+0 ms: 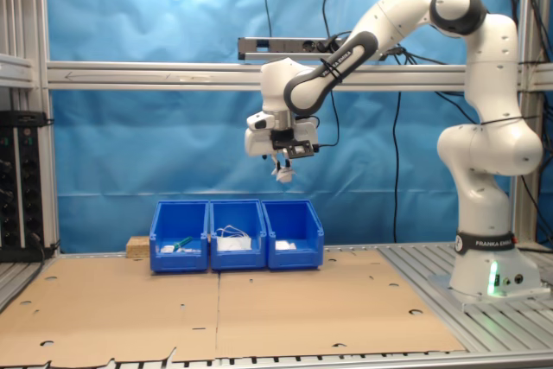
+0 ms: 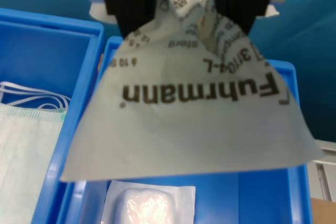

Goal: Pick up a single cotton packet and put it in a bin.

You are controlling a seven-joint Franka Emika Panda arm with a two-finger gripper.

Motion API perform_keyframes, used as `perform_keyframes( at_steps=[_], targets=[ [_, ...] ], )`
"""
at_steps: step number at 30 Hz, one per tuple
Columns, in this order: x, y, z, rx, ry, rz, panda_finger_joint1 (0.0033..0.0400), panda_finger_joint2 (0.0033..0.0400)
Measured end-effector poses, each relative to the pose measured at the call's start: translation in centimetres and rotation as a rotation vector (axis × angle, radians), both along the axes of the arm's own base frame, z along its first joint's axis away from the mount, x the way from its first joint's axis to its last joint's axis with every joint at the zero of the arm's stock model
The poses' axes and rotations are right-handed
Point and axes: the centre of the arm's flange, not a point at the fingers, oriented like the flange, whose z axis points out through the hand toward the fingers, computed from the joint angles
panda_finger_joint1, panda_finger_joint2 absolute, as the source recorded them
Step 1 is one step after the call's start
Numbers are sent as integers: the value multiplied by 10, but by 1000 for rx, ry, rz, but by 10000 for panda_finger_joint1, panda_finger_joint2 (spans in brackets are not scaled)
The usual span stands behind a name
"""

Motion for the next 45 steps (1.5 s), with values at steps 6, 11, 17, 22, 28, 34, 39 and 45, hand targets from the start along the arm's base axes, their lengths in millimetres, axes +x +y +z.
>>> perform_keyframes(
  at_steps=[6,11,17,22,28,34,39,45],
  targets=[
    [0,0,0,1,2,21,74,74],
    [1,0,0,2,2,37,74,74],
    [1,0,1,2,2,58,207,207],
    [1,0,1,2,3,69,287,287],
    [2,0,1,2,4,78,375,375],
    [2,0,1,3,5,88,398,398],
    [2,0,1,3,6,92,398,398],
    [2,0,1,4,7,99,399,399]
  ],
)
